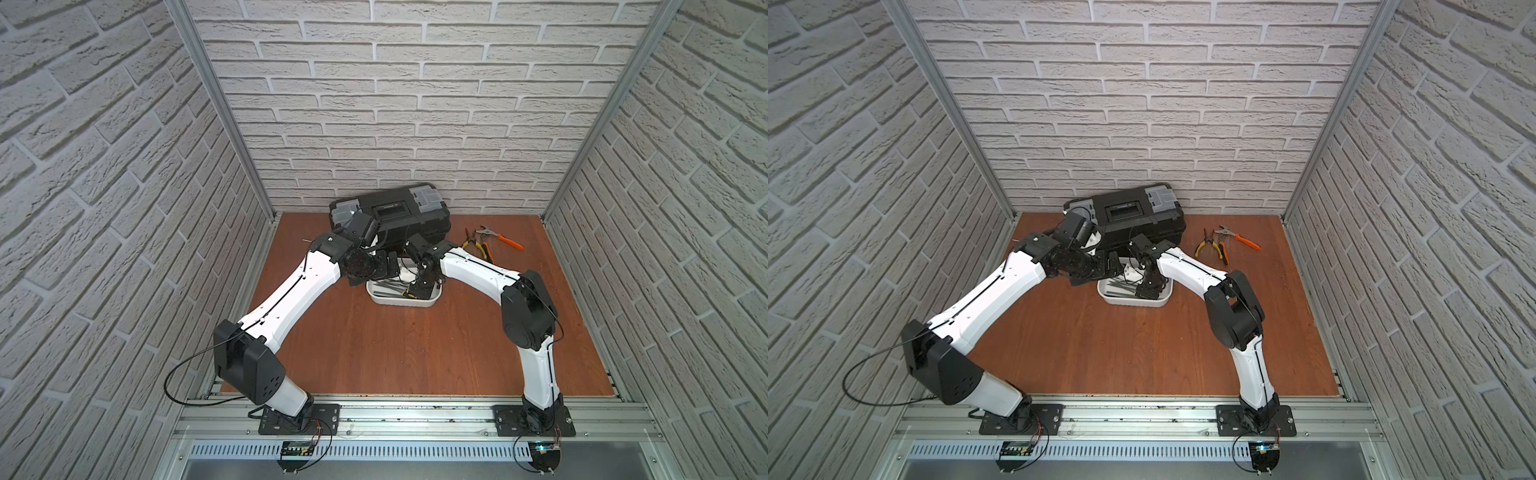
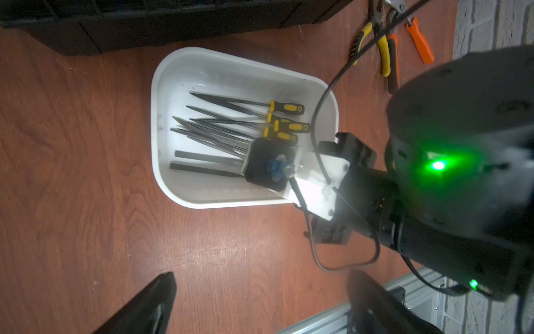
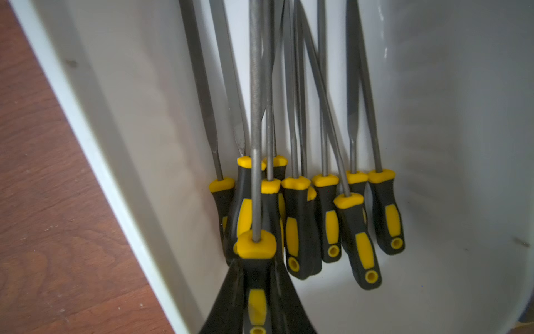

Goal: Put the file tool into the storage box
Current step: Place the file tool in the storage box.

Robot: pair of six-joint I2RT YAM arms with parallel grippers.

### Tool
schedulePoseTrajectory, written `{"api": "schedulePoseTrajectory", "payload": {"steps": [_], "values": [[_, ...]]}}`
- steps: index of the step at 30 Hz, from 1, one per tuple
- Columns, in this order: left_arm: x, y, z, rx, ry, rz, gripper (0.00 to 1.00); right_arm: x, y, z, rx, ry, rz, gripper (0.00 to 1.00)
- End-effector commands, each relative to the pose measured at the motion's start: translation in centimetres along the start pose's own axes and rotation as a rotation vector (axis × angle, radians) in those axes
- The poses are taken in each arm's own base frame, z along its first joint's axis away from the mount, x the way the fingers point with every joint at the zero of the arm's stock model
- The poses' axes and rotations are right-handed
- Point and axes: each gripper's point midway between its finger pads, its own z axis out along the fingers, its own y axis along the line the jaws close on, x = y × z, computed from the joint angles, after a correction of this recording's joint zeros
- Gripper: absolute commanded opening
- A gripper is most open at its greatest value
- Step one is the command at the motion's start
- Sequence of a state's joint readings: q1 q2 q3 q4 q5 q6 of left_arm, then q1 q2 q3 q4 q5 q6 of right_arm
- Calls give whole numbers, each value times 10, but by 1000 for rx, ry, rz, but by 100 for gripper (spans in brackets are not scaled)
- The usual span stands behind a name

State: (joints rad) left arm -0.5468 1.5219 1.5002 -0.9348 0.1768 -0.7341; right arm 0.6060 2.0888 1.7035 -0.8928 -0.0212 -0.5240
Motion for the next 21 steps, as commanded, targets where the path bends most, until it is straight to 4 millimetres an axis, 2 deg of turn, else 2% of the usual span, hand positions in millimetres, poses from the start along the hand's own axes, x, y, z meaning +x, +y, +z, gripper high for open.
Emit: {"api": "schedulePoseTrajectory", "payload": {"steps": [1, 4, 11, 17, 21], "values": [[5, 6, -7, -8, -40, 12, 98, -8, -3, 1, 8, -34, -14, 26], [6, 13, -8, -23, -69, 3, 98, -9, -4, 1, 12, -41, -5, 34], [-4, 22, -13, -51, -124, -8, 98, -14, -29, -15, 133, -63, 52, 37], [-13, 36, -19, -55, -192, -15, 98, -22, -64, -58, 207, -187, 232, 48], [-28, 63, -35, -158, -321, 17, 98, -20, -88, -95, 250, -301, 398, 56]]}}
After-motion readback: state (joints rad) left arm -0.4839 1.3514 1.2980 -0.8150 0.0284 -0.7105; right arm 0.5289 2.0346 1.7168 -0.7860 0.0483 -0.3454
